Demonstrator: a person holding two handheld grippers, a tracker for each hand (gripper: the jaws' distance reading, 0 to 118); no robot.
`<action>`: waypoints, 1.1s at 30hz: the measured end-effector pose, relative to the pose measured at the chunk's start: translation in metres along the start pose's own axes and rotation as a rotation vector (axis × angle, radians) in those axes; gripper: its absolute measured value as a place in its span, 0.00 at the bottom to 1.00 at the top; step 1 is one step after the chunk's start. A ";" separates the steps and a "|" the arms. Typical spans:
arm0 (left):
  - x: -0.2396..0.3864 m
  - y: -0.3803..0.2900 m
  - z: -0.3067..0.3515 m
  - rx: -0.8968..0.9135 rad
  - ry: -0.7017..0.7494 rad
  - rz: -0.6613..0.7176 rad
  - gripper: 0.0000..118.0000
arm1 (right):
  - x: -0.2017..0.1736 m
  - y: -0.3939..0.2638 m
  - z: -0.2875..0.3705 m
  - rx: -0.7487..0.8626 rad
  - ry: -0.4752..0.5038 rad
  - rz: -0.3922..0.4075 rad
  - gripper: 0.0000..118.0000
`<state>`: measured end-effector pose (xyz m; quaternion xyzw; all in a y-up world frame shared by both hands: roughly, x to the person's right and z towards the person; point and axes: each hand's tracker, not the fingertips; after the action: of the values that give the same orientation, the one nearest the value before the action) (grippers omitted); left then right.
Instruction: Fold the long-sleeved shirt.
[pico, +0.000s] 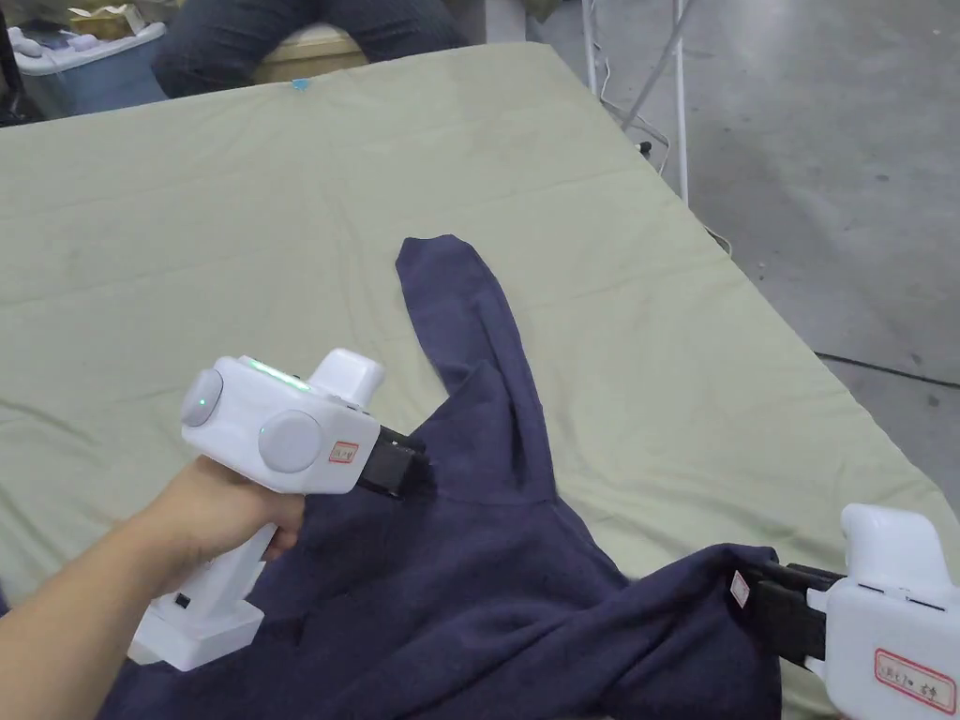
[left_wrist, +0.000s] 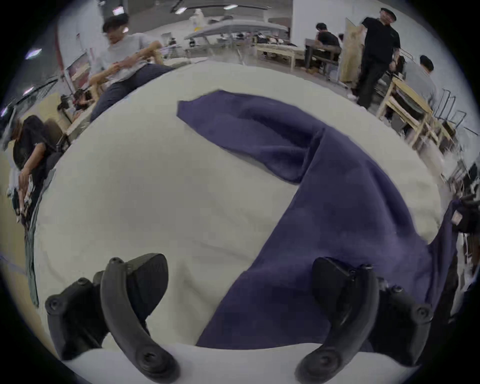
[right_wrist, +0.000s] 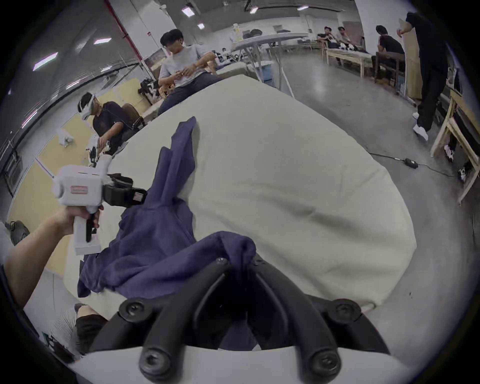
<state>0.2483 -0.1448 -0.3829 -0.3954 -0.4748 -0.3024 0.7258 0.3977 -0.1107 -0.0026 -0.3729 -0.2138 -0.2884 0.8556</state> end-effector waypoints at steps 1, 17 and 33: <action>0.002 -0.007 -0.007 -0.015 -0.007 0.000 0.92 | 0.001 -0.001 0.000 -0.001 0.003 -0.001 0.15; -0.025 -0.002 0.147 0.365 0.109 0.230 0.04 | -0.032 0.027 0.049 0.134 0.006 0.236 0.15; -0.066 0.012 0.472 0.930 0.617 0.276 0.04 | -0.219 0.199 0.185 0.760 -0.107 0.708 0.15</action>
<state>0.0213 0.2714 -0.3359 0.0135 -0.2684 -0.0658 0.9610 0.3370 0.2144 -0.1157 -0.0998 -0.2076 0.1357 0.9636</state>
